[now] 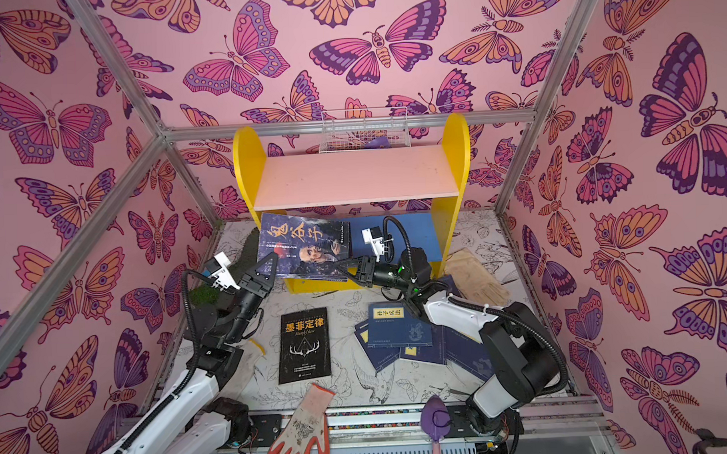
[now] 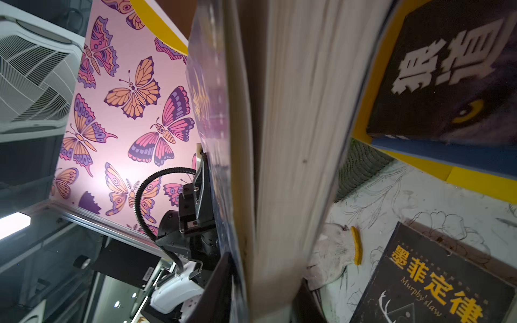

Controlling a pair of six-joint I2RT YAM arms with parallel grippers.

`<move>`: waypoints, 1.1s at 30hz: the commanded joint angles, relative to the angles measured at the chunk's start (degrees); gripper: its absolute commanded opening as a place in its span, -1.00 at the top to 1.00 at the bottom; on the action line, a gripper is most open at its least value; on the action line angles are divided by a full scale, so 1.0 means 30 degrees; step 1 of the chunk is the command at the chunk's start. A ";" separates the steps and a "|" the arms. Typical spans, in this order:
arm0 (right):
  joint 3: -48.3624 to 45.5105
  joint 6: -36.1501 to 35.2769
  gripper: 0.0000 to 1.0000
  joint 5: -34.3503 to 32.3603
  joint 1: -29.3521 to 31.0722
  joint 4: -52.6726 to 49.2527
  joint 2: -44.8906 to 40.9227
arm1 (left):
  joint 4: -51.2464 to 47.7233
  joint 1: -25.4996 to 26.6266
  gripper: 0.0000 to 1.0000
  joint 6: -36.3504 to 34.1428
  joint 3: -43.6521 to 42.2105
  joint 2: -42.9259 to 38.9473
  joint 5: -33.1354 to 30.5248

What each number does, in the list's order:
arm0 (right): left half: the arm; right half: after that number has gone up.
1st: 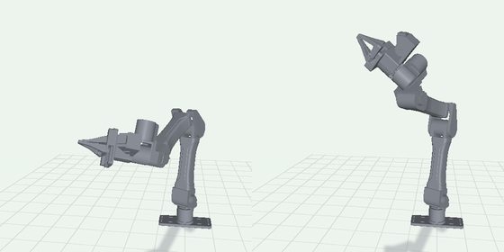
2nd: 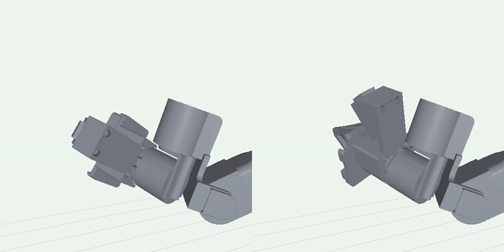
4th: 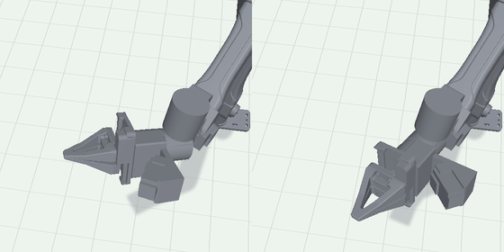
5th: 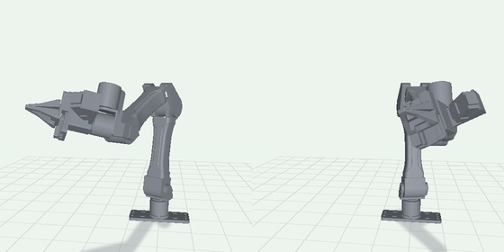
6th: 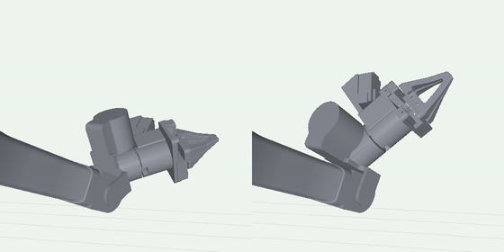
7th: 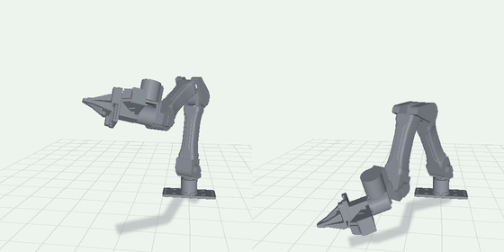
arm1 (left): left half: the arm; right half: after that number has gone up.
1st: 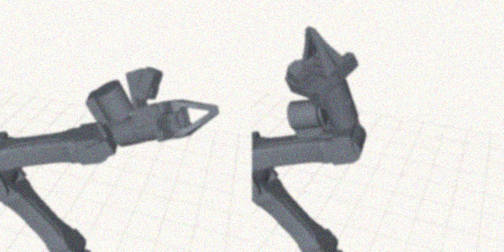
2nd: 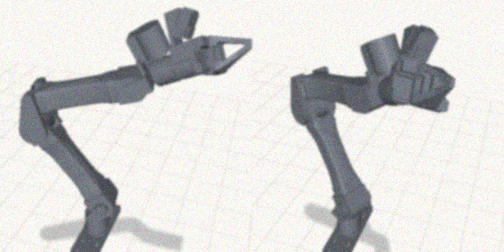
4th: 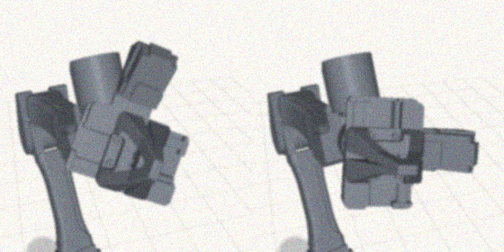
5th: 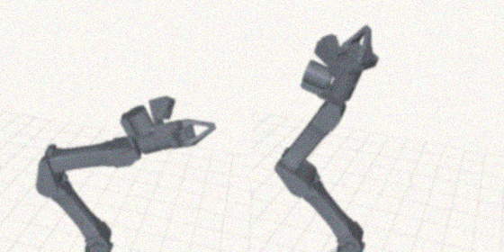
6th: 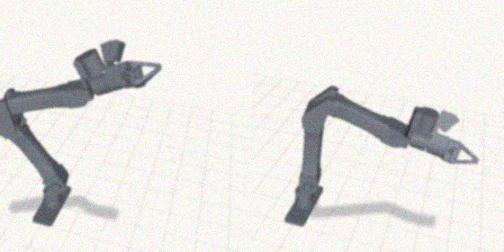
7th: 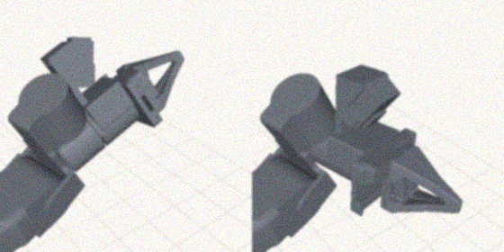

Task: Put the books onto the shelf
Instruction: 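Carry the purple book toward the shelf with the right gripper while the left draws back, then lower the purple book flat onto the black book on the blue shelf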

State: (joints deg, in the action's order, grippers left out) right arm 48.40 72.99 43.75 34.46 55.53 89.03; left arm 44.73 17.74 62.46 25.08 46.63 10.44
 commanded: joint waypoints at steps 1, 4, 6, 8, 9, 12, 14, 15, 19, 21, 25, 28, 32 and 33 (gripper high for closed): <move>0.0763 0.0460 0.69 -0.0660 0.0292 0.1634 -0.0671 | 0.1393 0.0211 1.00 -0.0611 -0.0275 -0.0032 -0.0459; 0.1009 -0.1334 0.84 -0.0984 0.0269 -0.0901 -0.1531 | -0.0308 0.0278 0.81 -0.0764 -0.0382 -0.0289 -0.0674; 0.1245 -0.2753 0.92 -0.1278 0.0110 -0.3239 -0.2078 | -0.1722 0.0285 0.29 -0.0663 -0.0732 -0.0655 -0.1029; 0.1294 -0.3598 1.00 -0.1540 -0.0236 -0.4693 -0.2412 | -0.3170 0.0324 -0.17 -0.0529 -0.1043 -0.1192 -0.1400; 0.1298 -0.3805 1.00 -0.1532 -0.0534 -0.5171 -0.2475 | -0.4516 0.0313 -0.28 -0.0573 -0.1040 -0.1632 -0.1633; 0.1395 -0.4146 1.00 -0.1154 -0.1419 -0.5432 -0.2281 | -0.8567 0.0355 -0.57 -0.1056 -0.0778 -0.3029 -0.2464; 0.1752 -0.4448 1.00 -0.0771 -0.1966 -0.5888 -0.1908 | -1.1619 0.0362 -0.66 -0.0908 -0.0723 -0.4275 -0.3851; 0.1971 -0.4550 1.00 -0.0484 -0.2226 -0.5799 -0.1621 | -1.3334 0.0357 -0.70 -0.0818 -0.0654 -0.4988 -0.4787; 0.3427 -0.5393 1.00 0.0217 -0.2674 -0.6672 -0.0228 | -2.1058 0.0361 -0.83 0.1325 -0.0285 -0.7252 -0.8601; 0.4311 -0.5910 1.00 0.0488 -0.2667 -0.7267 0.0778 | -2.4250 0.0363 -0.81 0.2174 -0.0114 -0.7823 -0.9624; 0.5918 -0.5848 1.00 0.0755 -0.2667 -0.7775 0.2589 | -2.6456 0.0357 -0.79 0.2721 -0.0432 -0.8132 -0.9418; 0.6709 -0.6027 1.00 0.0630 -0.2667 -0.8181 0.3465 | -2.6771 0.0358 -0.78 0.3056 -0.0841 -0.8073 -0.9222; 0.7879 -0.6657 1.00 0.0539 -0.2667 -0.9087 0.4419 | -2.6761 0.0357 -0.77 0.3322 -0.1098 -0.7958 -0.9104; 0.8161 -0.6756 1.00 0.0551 -0.2667 -0.9301 0.4627 | -2.6770 0.0362 -0.76 0.3321 -0.1095 -0.7930 -0.9076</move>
State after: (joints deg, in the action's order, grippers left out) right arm 68.49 54.78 44.62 26.44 25.71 102.52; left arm -32.49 18.72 71.18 22.65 22.90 -15.92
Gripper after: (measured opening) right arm 0.161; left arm 0.884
